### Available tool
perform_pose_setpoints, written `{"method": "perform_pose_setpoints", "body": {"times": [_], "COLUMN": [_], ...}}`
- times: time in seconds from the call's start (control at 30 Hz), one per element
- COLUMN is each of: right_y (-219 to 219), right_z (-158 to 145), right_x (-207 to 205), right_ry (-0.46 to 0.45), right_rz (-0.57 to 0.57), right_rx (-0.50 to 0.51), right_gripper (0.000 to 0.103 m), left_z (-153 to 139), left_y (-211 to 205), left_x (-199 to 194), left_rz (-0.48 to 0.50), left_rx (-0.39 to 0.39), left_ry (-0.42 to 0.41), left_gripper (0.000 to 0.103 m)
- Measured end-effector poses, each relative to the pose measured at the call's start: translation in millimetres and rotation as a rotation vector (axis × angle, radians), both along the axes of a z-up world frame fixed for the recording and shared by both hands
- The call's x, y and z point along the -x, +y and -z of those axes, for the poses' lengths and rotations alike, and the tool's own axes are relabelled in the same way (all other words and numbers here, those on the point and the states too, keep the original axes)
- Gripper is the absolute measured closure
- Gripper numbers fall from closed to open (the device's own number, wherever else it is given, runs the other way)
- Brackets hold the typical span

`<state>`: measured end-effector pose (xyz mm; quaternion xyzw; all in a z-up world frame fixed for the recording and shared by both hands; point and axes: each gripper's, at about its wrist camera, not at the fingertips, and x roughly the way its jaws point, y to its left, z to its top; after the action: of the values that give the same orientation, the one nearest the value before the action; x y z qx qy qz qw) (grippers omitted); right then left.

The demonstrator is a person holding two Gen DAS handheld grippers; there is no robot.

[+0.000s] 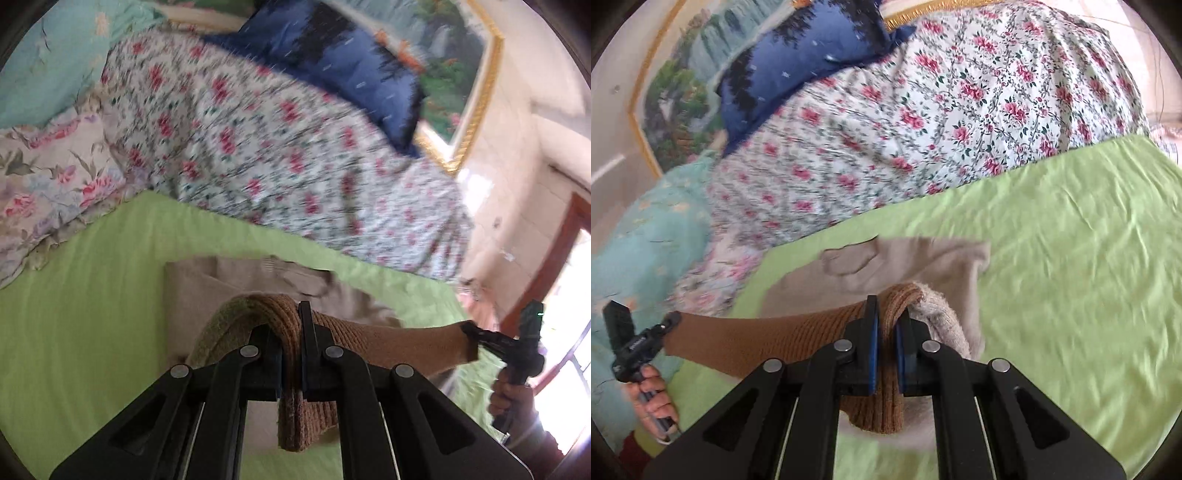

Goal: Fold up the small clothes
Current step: 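Grasp the brown ribbed hem with both grippers and lift it toward the collar, then lay the hem over the collar and open both grippers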

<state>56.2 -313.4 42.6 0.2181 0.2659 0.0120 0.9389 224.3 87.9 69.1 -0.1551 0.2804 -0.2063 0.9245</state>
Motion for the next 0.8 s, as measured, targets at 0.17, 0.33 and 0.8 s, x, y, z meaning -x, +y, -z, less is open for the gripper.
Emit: {"method": "perform_pose_setpoints", "body": {"times": [0.17,0.33,0.8], "right_y": [-12,-28,-29], "right_z": [30,67,63], "right_x": [-84,-137,-96], "right_ry": [0.084,0.158,0.114], "right_rz": [0.010,0.031,0.034], "right_rx": [0.031,0.030,0.021], "right_gripper": [0.094,0.094,0.075], "left_z": [44,82,118], "left_y": [-8,-13,-47], "left_x": [-79,-129,-57], "left_rz": [-0.027,-0.039,0.130], "left_rx": [-0.068,-0.107,-0.101], "left_ry": [0.105,0.167,0.216], "left_gripper": [0.098,0.098,0.066]}}
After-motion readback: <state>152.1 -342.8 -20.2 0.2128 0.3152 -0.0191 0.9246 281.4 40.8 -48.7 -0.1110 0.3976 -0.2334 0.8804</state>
